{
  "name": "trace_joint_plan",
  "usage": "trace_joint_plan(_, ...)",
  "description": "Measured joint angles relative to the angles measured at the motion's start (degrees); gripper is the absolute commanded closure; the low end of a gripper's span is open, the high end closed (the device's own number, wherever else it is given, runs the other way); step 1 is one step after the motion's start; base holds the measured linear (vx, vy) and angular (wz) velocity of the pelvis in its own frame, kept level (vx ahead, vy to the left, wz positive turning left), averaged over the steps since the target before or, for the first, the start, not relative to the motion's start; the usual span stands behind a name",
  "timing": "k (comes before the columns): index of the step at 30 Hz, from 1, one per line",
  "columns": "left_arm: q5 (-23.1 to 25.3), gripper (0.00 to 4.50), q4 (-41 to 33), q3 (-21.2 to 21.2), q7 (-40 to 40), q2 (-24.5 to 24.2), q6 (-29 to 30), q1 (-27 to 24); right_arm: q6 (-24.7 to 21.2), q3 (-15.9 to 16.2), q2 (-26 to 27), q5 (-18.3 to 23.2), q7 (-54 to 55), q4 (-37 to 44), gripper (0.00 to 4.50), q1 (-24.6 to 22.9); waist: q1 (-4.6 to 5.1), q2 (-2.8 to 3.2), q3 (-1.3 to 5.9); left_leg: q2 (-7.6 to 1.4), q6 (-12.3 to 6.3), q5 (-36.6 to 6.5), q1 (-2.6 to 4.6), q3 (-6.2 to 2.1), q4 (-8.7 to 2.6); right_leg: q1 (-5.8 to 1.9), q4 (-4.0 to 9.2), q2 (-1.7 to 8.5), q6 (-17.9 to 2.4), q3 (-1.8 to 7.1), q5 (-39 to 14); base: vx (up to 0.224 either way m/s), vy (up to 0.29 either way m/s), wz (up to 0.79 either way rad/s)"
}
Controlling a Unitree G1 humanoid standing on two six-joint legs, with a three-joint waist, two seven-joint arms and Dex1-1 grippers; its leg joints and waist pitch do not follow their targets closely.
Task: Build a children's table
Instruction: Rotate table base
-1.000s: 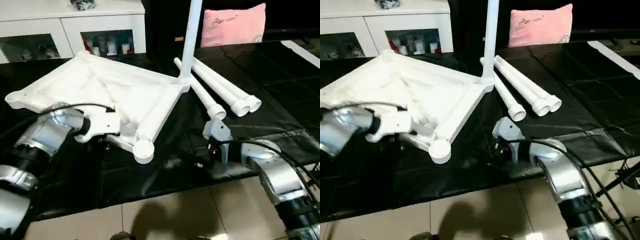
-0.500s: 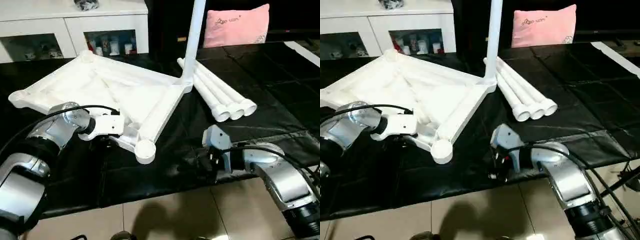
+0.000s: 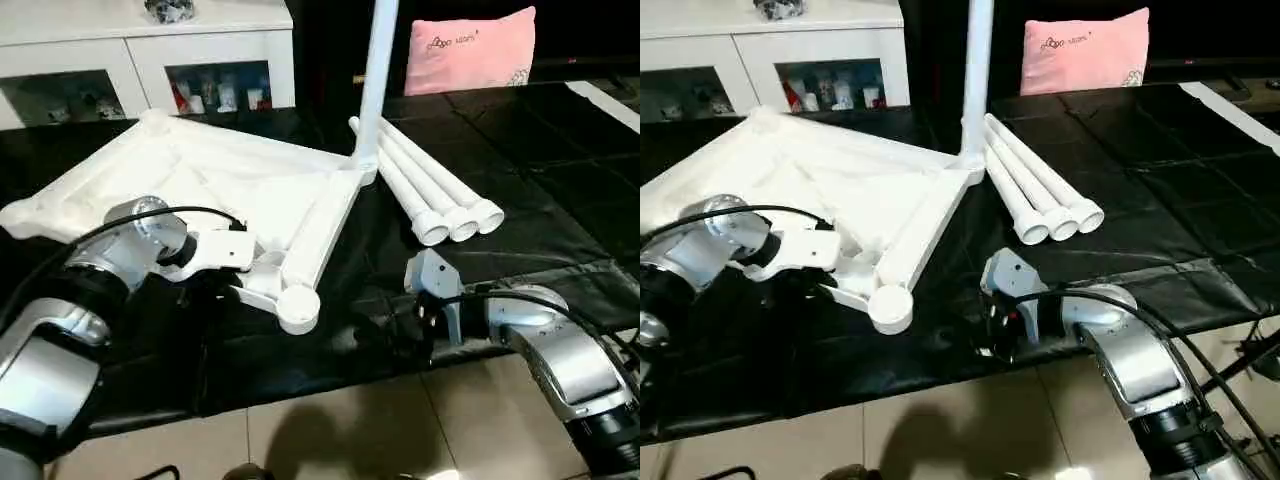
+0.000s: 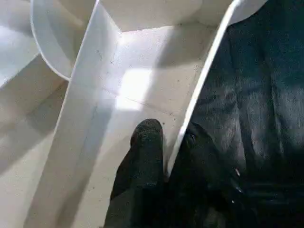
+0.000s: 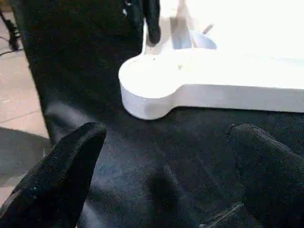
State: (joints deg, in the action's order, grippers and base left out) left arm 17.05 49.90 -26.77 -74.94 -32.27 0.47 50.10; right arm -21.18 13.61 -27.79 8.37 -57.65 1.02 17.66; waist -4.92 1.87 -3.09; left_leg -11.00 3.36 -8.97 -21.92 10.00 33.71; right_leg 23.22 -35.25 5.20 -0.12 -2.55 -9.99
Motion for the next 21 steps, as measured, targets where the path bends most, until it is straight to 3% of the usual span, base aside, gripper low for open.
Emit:
trace_joint_plan(8,-1.7,4.23,0.5,3.7,9.0,2.2,5.0,-0.5,0.0,-0.1,0.1,0.0,1.1,-0.2,0.00,0.0,0.75,0.03,-0.01,-0.02,-0.03,0.0,-0.09,-0.01,-0.04,0.08,0.05,-0.01,0.0,-0.09,0.0,0.000,0.000,0.00)
trace_joint_plan(13,-2.2,4.39,0.7,6.3,14.1,4.3,8.0,-0.6,0.1,-0.1,0.2,0.0,2.2,-1.5,0.00,0.1,0.38,0.04,-0.01,-0.01,-0.12,-0.1,-0.22,-0.02,-0.05,0.10,0.22,0.00,0.0,-0.14,0.0,0.000,0.000,0.00)
trace_joint_plan(21,-5.0,4.48,4.4,8.8,17.8,6.9,2.6,-1.0,0.1,-0.2,0.5,0.0,3.0,-1.6,0.00,0.0,-0.62,0.09,-0.04,0.01,-0.14,-0.1,-0.27,-0.05,-0.01,0.07,0.24,0.02,0.0,-0.15,0.0,0.000,0.000,0.00)
